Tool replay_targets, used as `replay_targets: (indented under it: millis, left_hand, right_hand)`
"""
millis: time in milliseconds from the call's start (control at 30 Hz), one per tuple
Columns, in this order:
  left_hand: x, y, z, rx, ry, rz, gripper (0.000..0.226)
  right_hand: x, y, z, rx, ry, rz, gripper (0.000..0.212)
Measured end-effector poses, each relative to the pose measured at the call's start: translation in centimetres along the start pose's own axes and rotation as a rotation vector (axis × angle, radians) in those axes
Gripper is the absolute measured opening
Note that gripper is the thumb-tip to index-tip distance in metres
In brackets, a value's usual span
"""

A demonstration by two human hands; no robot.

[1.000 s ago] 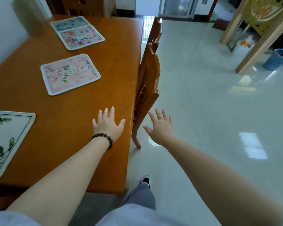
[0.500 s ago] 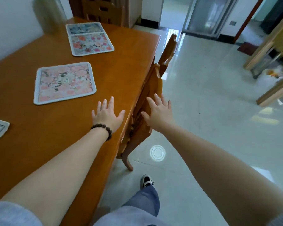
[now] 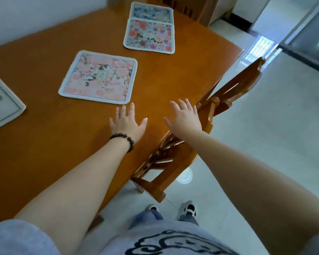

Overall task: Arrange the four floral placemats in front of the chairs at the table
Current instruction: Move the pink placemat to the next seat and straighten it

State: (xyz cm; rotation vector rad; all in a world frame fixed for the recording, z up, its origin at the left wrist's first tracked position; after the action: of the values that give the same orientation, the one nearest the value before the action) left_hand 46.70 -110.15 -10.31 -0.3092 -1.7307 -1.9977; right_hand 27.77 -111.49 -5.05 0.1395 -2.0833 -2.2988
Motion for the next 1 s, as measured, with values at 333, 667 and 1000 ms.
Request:
replay_targets:
  millis: [333,667,1000]
  left_hand:
    - [-3.6,0.2,-1.3,0.092,0.255,0.013,0.076]
    - [-5.2,0.4,-4.8,0.224,0.599,0.044,0.075]
    - [-5.8,0.5,-5.5,0.266,0.768,0.045,0.076]
  right_hand:
    - [-2.3,-3.1,-8.4,0.005,0.258,0.053,0.062]
    - [-3.1,-6.1,-18.9,-0.120,0.534,0.026,0.059]
    - [-7.8,-7.0,-23.0,-0.200,0.746,0.008,0.062]
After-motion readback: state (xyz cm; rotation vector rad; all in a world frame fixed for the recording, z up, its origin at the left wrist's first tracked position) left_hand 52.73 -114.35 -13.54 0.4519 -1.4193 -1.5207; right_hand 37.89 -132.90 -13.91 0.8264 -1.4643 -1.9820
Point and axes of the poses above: each hand's wrist, its own z-axis away from the middle knuckle, its own y-axis out of the back of the hand, x = y × z, the point moved 10 cm from there along -z, towards the middle knuckle, and after that the axes turned 7 degrees about z, right-handed, at the moved point
